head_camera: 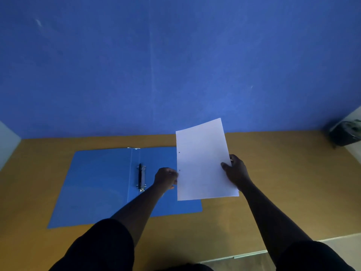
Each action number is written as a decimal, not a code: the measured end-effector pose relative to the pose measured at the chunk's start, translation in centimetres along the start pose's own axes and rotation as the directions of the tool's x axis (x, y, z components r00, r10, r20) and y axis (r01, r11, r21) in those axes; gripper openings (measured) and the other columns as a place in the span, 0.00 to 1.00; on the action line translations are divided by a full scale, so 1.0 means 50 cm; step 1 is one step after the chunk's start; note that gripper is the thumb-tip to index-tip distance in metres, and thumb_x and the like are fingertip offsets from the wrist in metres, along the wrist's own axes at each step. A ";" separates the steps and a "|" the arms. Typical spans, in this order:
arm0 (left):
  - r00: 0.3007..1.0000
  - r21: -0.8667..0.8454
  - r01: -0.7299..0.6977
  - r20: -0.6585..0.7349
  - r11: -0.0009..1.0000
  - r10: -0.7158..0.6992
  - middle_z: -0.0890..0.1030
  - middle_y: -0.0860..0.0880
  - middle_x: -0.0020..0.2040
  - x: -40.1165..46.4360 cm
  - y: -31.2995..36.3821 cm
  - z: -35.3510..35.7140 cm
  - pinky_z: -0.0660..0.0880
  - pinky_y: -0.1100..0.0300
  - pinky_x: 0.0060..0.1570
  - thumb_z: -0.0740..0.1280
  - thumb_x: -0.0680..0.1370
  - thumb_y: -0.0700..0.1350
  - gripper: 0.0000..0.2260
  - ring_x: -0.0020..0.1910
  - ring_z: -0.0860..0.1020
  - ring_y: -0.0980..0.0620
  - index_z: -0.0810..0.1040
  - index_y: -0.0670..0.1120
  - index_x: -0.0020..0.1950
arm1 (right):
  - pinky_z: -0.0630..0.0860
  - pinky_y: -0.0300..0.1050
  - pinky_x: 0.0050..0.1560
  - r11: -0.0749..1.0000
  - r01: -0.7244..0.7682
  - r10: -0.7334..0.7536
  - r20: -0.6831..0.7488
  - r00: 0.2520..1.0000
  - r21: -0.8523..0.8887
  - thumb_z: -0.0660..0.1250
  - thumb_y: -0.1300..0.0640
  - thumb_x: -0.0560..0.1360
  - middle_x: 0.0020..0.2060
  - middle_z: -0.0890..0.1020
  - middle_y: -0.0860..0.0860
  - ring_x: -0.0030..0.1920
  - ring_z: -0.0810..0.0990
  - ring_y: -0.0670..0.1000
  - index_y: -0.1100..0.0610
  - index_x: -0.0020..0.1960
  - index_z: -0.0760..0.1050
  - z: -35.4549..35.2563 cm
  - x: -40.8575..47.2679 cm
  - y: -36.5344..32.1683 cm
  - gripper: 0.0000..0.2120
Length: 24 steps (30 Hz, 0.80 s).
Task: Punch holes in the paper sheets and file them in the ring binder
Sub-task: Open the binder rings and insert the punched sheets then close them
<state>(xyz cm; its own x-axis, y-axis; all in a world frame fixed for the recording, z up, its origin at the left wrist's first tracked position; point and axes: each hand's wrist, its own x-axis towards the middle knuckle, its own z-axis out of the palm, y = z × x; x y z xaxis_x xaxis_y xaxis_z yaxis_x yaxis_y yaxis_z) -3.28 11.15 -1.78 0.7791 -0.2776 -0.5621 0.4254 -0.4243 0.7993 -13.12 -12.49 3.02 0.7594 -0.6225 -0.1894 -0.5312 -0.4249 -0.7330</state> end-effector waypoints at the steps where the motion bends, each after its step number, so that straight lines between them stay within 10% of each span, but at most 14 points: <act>1: 1.000 -0.007 0.015 -0.015 1.000 -0.015 0.80 0.44 0.36 -0.002 -0.013 -0.023 0.75 0.62 0.31 0.67 0.76 0.39 0.05 0.36 0.80 0.51 0.80 0.39 0.47 | 0.78 0.51 0.52 1.000 0.001 -0.001 0.015 1.000 0.007 0.66 0.58 0.75 0.52 0.83 0.54 0.50 0.80 0.57 0.58 0.61 0.75 0.023 -0.008 -0.009 0.14; 17: 0.975 0.254 0.111 -0.214 0.961 -0.056 0.83 0.44 0.39 0.016 -0.160 -0.206 0.81 0.51 0.48 0.67 0.72 0.40 0.07 0.43 0.83 0.44 0.79 0.45 0.34 | 0.73 0.44 0.45 0.999 -0.028 0.032 0.137 0.990 -0.031 0.66 0.59 0.76 0.53 0.82 0.54 0.47 0.78 0.53 0.58 0.61 0.74 0.257 -0.090 -0.086 0.13; 24: 0.963 0.317 -0.083 -0.217 0.945 0.158 0.82 0.45 0.47 0.010 -0.184 -0.208 0.69 0.65 0.29 0.66 0.74 0.35 0.13 0.39 0.79 0.47 0.77 0.45 0.57 | 0.73 0.44 0.46 0.998 -0.016 0.024 0.113 0.993 -0.066 0.65 0.59 0.76 0.51 0.82 0.54 0.47 0.78 0.53 0.58 0.59 0.74 0.281 -0.097 -0.096 0.12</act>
<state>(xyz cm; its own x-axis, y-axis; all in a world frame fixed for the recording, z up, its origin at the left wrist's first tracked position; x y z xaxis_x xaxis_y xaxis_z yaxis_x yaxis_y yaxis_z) -1.99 23.88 -7.20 0.9175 -0.1474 -0.3694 0.1913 -0.6508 0.7347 -8.96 1.80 -1.70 0.7843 -0.5540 -0.2794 -0.5671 -0.4574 -0.6849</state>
